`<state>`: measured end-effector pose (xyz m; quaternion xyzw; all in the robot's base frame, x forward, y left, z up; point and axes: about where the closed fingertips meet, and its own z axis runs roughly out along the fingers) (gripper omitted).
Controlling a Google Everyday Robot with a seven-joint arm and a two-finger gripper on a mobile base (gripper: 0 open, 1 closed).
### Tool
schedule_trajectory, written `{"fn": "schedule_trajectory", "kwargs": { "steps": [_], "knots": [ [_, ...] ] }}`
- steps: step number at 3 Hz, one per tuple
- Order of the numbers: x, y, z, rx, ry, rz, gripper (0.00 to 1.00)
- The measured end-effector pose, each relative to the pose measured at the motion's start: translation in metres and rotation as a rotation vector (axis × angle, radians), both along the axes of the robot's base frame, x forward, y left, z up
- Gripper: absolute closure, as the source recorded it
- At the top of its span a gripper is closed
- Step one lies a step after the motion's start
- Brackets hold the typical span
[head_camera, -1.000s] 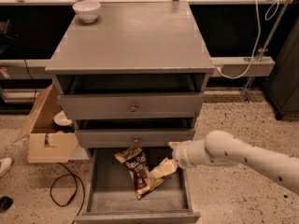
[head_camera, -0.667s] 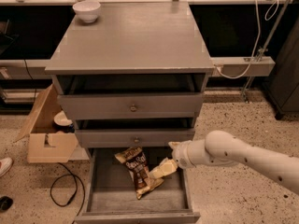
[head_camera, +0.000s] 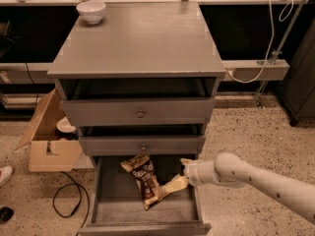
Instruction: Pick brown chip bag from bottom drawer and place on counter
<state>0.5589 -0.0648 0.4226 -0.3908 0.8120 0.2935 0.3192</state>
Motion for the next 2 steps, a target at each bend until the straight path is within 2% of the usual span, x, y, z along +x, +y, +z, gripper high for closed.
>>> {"fn": "schedule_trajectory", "kwargs": {
  "steps": [1,2],
  "knots": [
    [0.015,-0.007,-0.072,-0.010,-0.001,-0.041,0.00],
    [0.033,-0.001,-0.127,-0.009,0.002,-0.089,0.00]
  ]
}}
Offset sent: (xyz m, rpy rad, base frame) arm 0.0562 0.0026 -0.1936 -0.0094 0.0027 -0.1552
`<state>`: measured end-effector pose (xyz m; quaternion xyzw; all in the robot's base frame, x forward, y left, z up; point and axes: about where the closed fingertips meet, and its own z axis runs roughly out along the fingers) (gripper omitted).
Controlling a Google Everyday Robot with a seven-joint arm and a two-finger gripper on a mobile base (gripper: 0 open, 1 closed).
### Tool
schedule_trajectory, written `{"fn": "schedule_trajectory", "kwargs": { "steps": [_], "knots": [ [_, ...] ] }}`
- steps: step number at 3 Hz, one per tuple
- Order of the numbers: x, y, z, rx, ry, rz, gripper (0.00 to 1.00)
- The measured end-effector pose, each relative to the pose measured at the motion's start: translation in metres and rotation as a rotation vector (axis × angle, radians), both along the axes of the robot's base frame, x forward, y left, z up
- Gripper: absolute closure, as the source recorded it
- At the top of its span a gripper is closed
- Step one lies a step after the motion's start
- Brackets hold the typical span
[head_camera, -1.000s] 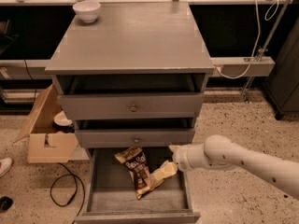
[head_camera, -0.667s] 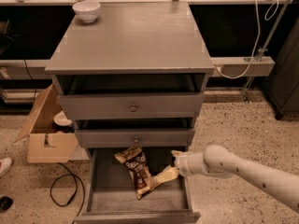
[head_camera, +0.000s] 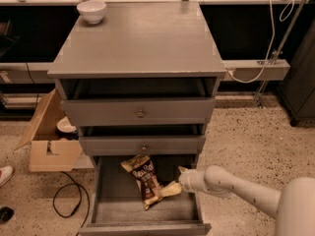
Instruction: Pick brown chip bag from bottom drawer and place on counter
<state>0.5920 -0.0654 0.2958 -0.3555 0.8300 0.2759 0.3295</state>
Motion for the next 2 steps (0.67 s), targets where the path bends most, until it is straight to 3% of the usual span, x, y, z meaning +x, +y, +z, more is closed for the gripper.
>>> {"fn": "schedule_trajectory", "kwargs": {
  "steps": [1,2],
  "knots": [
    [0.014,0.016,-0.046,0.001,0.012,-0.073,0.00],
    [0.037,0.035,-0.091,0.028,0.038,-0.196,0.00]
  ]
}}
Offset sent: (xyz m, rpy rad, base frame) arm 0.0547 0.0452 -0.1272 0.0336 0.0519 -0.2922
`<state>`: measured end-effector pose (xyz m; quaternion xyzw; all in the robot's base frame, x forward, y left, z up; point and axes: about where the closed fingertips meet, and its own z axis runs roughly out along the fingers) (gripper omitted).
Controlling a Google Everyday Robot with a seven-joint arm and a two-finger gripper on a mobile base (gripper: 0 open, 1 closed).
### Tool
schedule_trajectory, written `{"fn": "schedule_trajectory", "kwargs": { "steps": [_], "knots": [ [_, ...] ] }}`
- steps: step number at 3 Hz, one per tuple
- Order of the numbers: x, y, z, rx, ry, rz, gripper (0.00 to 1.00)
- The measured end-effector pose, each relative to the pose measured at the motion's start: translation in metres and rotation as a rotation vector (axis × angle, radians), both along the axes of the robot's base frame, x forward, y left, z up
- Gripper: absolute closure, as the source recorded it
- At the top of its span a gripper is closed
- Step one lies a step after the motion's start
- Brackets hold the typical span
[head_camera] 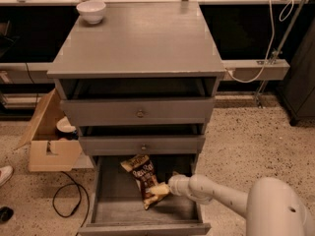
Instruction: Pick brown chip bag from bottom drawer and place on counter
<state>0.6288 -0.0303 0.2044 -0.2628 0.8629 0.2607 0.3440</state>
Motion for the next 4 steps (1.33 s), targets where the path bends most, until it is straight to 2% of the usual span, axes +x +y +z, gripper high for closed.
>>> {"fn": "schedule_trajectory", "kwargs": {
  "steps": [1,2,3,4],
  "knots": [
    [0.012,0.009,-0.023,0.033,0.020,-0.073,0.00],
    [0.017,0.033,-0.041,0.083,0.074,-0.097,0.00],
    [0.015,0.063,-0.047,0.115,0.124,-0.084,0.18],
    [0.010,0.090,-0.042,0.136,0.143,-0.039,0.41]
  ]
}}
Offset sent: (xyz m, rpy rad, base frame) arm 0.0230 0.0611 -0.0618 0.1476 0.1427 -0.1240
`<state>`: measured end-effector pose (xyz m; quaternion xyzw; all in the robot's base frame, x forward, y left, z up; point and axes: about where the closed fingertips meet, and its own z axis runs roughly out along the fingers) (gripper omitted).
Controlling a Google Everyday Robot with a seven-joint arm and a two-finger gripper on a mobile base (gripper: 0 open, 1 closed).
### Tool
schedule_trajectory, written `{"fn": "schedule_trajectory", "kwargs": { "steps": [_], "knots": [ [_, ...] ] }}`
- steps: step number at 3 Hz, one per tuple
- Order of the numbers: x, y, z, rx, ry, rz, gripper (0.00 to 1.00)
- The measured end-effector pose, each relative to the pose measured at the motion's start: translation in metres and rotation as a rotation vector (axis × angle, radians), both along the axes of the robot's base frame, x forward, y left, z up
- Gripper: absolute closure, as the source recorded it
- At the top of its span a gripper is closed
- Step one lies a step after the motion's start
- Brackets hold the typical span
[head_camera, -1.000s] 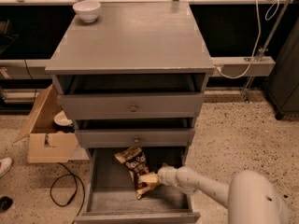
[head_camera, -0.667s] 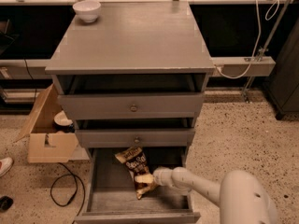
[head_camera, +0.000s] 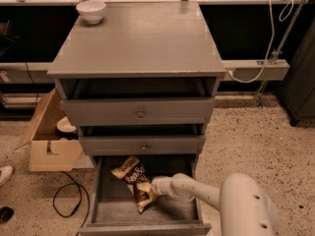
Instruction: Pick brown chip bag from bottom drawer and place on counter
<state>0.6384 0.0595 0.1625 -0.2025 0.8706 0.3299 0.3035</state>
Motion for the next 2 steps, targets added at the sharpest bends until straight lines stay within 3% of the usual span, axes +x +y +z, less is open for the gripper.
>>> {"fn": "schedule_trajectory", "kwargs": {
  "steps": [1,2],
  "knots": [
    [-0.003,0.007,0.031,0.055,-0.058,0.075,0.64],
    [0.009,-0.025,0.076,0.133,-0.209,0.127,0.87]
  ]
}}
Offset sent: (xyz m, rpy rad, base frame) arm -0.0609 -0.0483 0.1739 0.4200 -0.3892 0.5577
